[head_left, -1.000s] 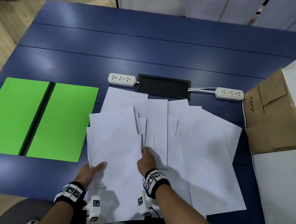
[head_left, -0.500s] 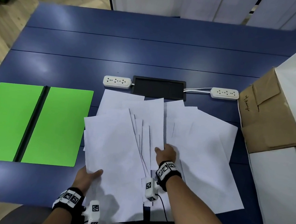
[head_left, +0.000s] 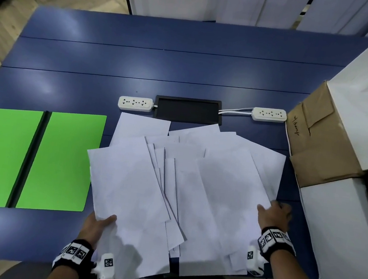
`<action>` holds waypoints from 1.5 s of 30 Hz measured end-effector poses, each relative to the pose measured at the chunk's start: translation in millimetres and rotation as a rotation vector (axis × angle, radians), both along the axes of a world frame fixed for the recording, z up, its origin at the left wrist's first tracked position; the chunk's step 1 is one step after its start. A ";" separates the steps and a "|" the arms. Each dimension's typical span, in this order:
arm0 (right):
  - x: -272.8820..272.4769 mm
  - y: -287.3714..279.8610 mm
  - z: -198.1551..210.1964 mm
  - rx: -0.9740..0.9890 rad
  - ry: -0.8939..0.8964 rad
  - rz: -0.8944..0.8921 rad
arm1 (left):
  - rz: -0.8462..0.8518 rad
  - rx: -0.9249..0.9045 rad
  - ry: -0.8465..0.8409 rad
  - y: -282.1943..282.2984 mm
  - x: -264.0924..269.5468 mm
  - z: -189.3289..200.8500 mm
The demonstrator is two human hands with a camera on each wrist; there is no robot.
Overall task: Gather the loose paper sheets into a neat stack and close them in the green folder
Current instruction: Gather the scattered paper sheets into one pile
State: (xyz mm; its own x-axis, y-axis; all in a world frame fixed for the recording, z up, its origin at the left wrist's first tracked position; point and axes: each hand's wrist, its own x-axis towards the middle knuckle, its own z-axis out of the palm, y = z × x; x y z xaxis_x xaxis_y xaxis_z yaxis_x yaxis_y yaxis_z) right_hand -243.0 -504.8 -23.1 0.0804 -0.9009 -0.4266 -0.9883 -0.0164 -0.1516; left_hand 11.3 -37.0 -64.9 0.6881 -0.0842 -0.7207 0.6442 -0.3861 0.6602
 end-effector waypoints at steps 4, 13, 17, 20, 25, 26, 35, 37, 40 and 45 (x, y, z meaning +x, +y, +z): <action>-6.3 -1.3 -4.0 -0.007 0.064 0.014 | -0.009 0.024 -0.008 -1.1 -0.8 -1.2; -15.7 4.2 4.1 -0.012 -0.299 -0.062 | -0.005 0.072 0.002 -0.5 0.5 -7.5; -3.6 25.3 3.6 0.097 -0.264 0.027 | 0.005 0.062 0.012 -1.9 1.3 -9.7; 13.7 51.2 0.1 0.200 -0.275 -0.021 | 0.010 0.068 0.022 -0.8 2.4 -11.4; 36.9 84.7 -4.2 0.312 -0.308 -0.128 | -0.001 0.079 0.026 -1.9 3.1 -9.4; 39.0 86.8 -5.6 0.322 -0.277 -0.132 | 0.002 0.079 0.019 -1.8 3.1 -9.3; 23.7 16.9 -0.7 0.091 -0.223 -0.238 | -0.003 0.072 0.010 -5.7 2.0 -4.5; 17.9 -15.4 6.5 0.078 -0.156 -0.276 | -0.001 0.069 0.011 -7.1 0.9 -1.6; 12.6 -54.2 -0.6 0.105 -0.099 -0.335 | -0.001 0.074 0.005 -8.8 -0.4 2.1; 20.2 -65.3 0.0 0.120 -0.205 -0.292 | 0.004 0.064 -0.009 -13.5 -2.5 9.9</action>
State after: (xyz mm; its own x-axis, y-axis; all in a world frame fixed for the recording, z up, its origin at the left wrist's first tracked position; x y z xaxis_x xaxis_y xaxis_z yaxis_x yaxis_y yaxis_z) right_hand -222.8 -570.1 -23.1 -0.0781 -0.8430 -0.5322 -0.8974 0.2920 -0.3308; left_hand 8.8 -50.5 -55.0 0.6948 -0.0349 -0.7183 0.6402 -0.4252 0.6398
